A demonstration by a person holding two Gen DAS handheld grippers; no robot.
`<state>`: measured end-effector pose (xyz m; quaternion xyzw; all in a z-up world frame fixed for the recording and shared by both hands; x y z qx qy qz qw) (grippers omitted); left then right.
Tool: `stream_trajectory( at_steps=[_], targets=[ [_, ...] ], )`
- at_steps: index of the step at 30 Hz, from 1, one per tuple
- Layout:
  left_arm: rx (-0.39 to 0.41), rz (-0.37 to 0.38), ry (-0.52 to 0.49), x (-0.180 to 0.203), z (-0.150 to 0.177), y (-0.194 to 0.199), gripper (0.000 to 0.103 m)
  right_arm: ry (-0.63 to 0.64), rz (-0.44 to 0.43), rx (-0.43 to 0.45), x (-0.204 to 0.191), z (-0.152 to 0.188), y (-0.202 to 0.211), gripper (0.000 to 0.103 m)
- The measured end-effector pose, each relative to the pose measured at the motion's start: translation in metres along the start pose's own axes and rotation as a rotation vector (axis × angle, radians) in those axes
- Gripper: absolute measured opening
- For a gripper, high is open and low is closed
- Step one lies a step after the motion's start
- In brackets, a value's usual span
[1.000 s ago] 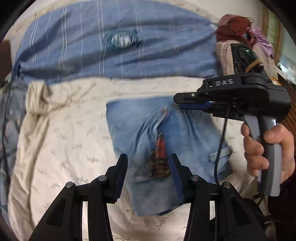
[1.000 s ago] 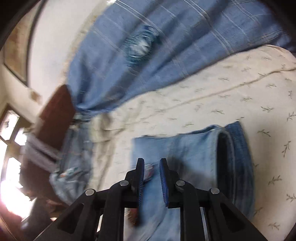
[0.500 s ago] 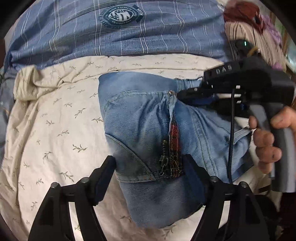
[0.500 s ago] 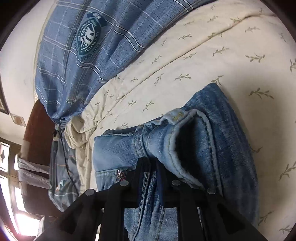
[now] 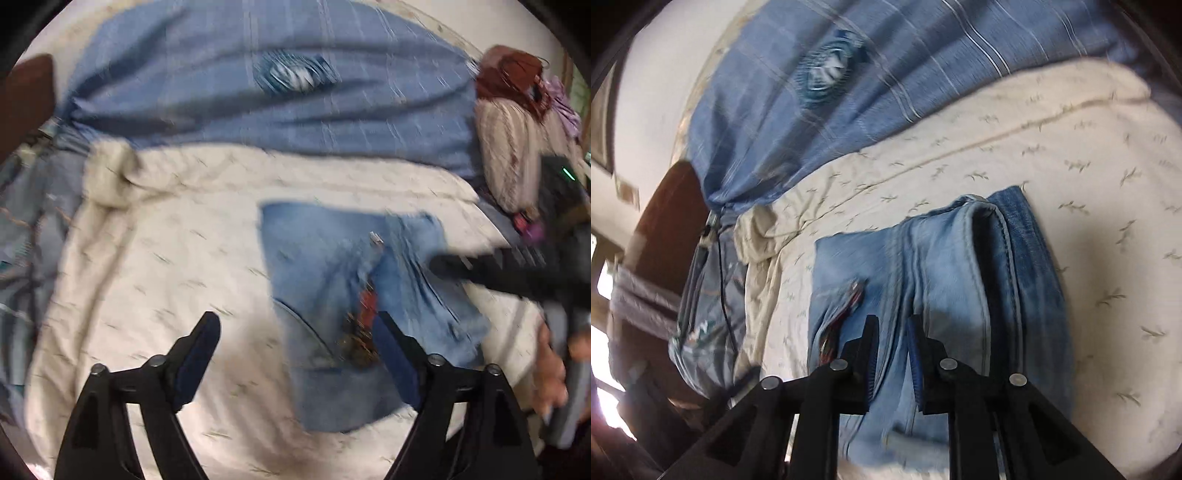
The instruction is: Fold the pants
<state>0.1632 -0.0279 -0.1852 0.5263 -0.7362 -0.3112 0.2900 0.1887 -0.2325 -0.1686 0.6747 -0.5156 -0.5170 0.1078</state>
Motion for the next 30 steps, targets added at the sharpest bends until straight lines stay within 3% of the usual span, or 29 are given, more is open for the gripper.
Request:
stream_trajectory(
  at_steps=[3,7,10,13,18,25,30],
  targets=[
    [-0.002,-0.095,0.003,-0.014,-0.005,-0.002,0.095,0.069,0.055,0.005,-0.007,0.012,0.011,0.018],
    [-0.080,-0.182,0.014,-0.025,0.007,-0.024,0.095,0.121,0.139,0.001,-0.007,0.027,0.011,0.018],
    [-0.144,-0.180,0.008,-0.023,0.026,-0.043,0.095,0.153,0.195,-0.025,-0.001,0.035,0.000,0.018],
    [-0.109,-0.186,0.011,-0.020,0.032,-0.045,0.100,0.148,0.220,-0.055,0.009,0.037,-0.013,0.018],
    [-0.134,-0.155,0.043,-0.023,0.037,-0.056,0.103,0.125,0.218,-0.091,0.020,0.036,-0.025,0.021],
    [-0.135,-0.226,-0.052,-0.012,0.035,-0.067,0.103,0.086,0.178,-0.110,0.029,0.036,-0.032,0.022],
    [-0.160,-0.214,-0.044,-0.014,0.035,-0.073,0.103,0.083,0.181,-0.080,0.032,0.036,-0.036,0.022]
  ],
)
Point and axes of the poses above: each gripper's, at about its wrist camera, not at the fingertips, and y roughly against the way its jaws point, x to its right, z to its underside, the point moved 7 cm from there along -y, roughly the way its jaws point, and after that the axes turned 1 degree about y, right-handed, at the moved point
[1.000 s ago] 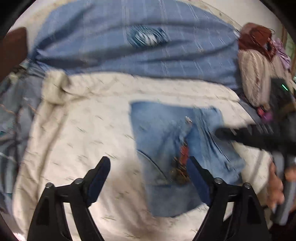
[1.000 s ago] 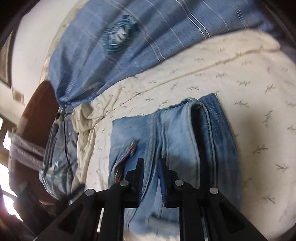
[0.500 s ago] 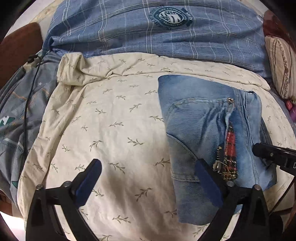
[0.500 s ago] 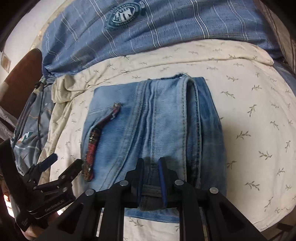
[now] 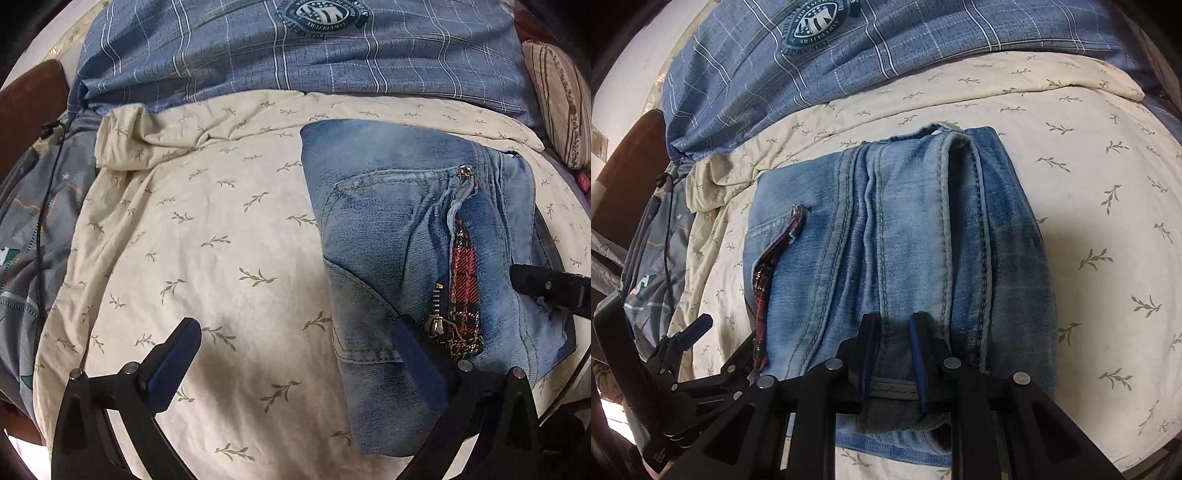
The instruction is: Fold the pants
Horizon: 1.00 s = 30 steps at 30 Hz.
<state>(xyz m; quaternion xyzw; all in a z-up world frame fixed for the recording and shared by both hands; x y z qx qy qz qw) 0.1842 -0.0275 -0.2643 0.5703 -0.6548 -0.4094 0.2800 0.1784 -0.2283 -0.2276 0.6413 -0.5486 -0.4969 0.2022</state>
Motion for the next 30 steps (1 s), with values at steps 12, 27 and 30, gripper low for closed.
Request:
stream_trajectory(
  at_steps=[12,27,30],
  targets=[
    [0.190,-0.011,0.001,0.005,-0.014,0.089,0.103,-0.035,-0.052,0.082,-0.007,-0.002,0.062,0.023],
    [0.486,-0.024,-0.042,0.011,-0.032,0.186,0.103,0.119,-0.130,0.479,-0.028,0.007,0.175,0.077],
    [0.514,-0.035,-0.037,0.010,-0.037,0.195,0.103,0.110,-0.134,0.479,-0.026,0.003,0.178,0.077]
  ],
)
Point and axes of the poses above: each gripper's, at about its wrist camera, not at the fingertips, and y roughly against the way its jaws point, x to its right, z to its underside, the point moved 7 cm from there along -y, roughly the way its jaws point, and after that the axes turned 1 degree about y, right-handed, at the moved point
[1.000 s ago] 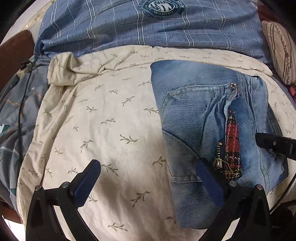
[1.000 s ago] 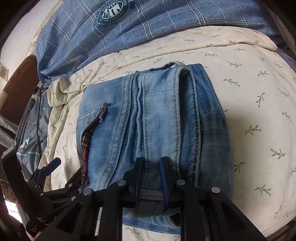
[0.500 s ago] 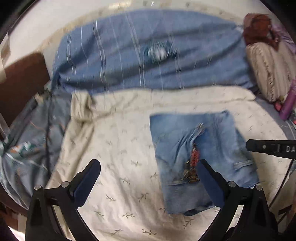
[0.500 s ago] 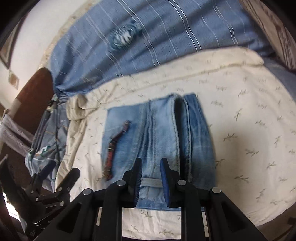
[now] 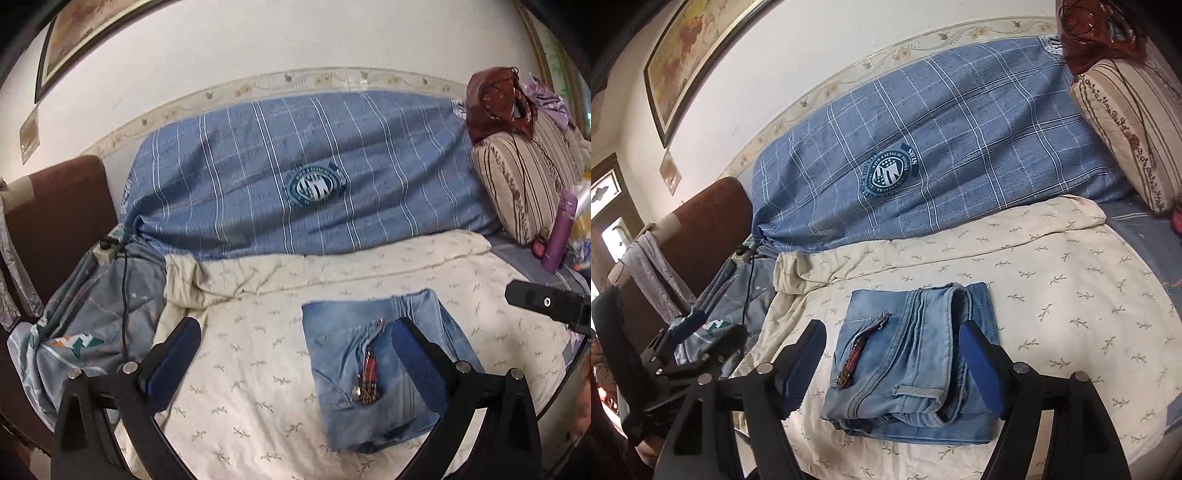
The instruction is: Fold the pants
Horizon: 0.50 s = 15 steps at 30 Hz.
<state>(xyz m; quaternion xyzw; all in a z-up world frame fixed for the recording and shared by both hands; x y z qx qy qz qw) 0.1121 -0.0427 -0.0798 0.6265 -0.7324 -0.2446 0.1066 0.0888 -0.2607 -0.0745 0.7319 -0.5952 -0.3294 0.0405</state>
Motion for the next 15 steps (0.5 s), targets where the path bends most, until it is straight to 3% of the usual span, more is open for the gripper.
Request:
stream_trajectory(
  at_steps=[15],
  targets=[
    [-0.017,-0.010,0.011,0.001,-0.006,-0.009,0.103,-0.028,-0.011,-0.022,0.010,0.000,-0.010,0.077]
  ],
)
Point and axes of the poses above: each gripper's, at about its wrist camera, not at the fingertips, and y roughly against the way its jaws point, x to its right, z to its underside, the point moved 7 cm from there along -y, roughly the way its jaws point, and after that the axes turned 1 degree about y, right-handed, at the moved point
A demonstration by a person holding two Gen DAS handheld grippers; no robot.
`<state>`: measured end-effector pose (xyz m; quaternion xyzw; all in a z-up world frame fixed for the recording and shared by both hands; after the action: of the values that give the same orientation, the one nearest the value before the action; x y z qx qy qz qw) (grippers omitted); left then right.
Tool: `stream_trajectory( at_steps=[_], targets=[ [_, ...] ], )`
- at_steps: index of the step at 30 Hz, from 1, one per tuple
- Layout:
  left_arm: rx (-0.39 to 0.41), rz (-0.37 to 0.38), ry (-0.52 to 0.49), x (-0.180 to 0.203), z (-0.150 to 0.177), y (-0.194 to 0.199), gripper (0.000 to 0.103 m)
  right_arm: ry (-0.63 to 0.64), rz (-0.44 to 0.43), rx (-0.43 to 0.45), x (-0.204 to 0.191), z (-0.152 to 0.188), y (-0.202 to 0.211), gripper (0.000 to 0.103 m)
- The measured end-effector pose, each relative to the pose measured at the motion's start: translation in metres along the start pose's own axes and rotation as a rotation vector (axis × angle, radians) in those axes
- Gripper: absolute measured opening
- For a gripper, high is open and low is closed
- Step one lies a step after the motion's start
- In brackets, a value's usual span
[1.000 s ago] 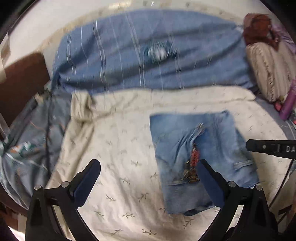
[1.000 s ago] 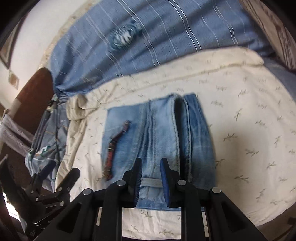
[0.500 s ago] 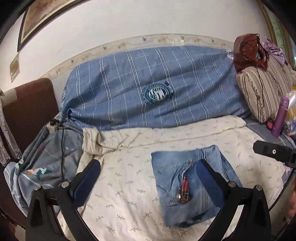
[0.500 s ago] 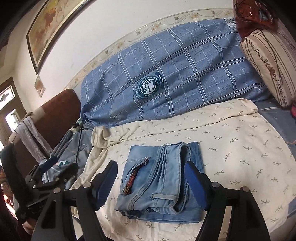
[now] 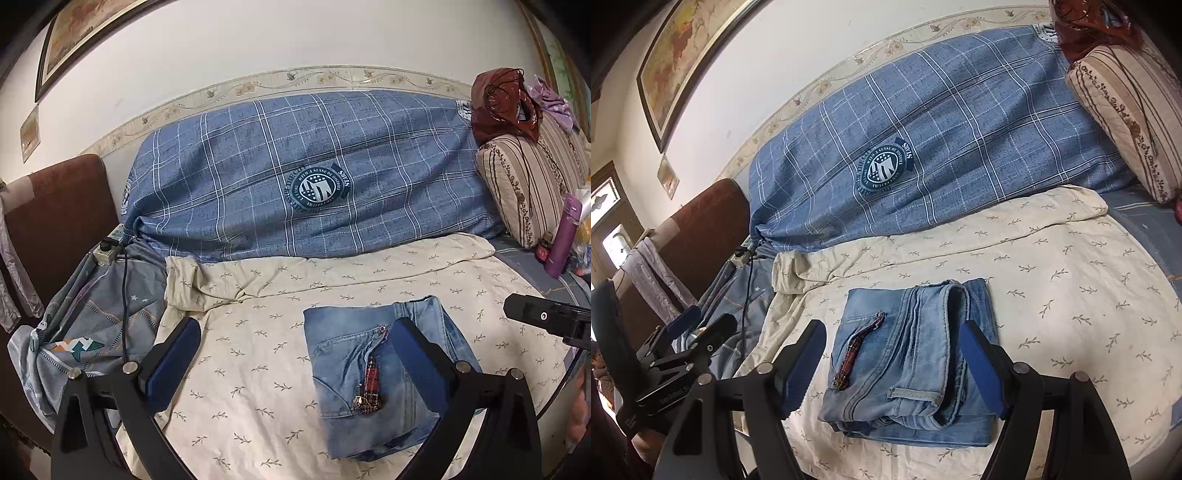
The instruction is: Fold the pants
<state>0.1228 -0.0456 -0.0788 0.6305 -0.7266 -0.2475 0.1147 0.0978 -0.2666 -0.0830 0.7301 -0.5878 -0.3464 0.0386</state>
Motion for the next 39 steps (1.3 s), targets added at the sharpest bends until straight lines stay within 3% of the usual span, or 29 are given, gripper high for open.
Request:
stream_trajectory(
  at_steps=[8,12,15,17,22,24,29,39],
  targets=[
    [-0.026,0.004,0.008,-0.001,0.002,-0.011,0.103,-0.003,-0.005,-0.009,0.001,-0.001,-0.010,0.077],
    [-0.094,0.038,0.011,0.001,0.017,-0.028,0.103,-0.005,0.024,-0.046,0.006,0.006,-0.021,0.077],
    [-0.238,0.049,0.050,-0.008,0.046,-0.061,0.103,-0.036,0.082,-0.123,0.026,0.020,-0.040,0.077],
    [-0.356,0.096,0.123,-0.018,0.071,-0.084,0.103,-0.100,0.093,-0.160,0.047,0.031,-0.049,0.077],
    [-0.493,0.199,0.256,-0.028,0.103,-0.110,0.103,-0.247,0.061,-0.204,0.085,0.049,-0.059,0.077],
    [-0.504,0.212,0.275,-0.027,0.106,-0.114,0.103,-0.271,0.026,-0.209,0.089,0.051,-0.062,0.077],
    [-0.528,0.352,0.277,-0.012,0.102,-0.125,0.103,-0.286,-0.021,-0.220,0.095,0.053,-0.073,0.077],
    [-0.550,0.534,0.272,0.005,0.102,-0.146,0.103,-0.384,-0.143,-0.263,0.122,0.052,-0.105,0.077]
  ],
)
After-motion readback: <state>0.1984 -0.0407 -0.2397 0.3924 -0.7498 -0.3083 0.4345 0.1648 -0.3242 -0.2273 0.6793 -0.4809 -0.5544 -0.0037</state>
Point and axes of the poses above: each gripper's, at about its wrist camera, not at the fingertips, and y roughly against the way its jaws point, x to its right, z to its underside, the point moved 7 cm from there along -y, roughly the way its jaws point, and after that the axes turned 1 degree about y, right-handed, at the moved point
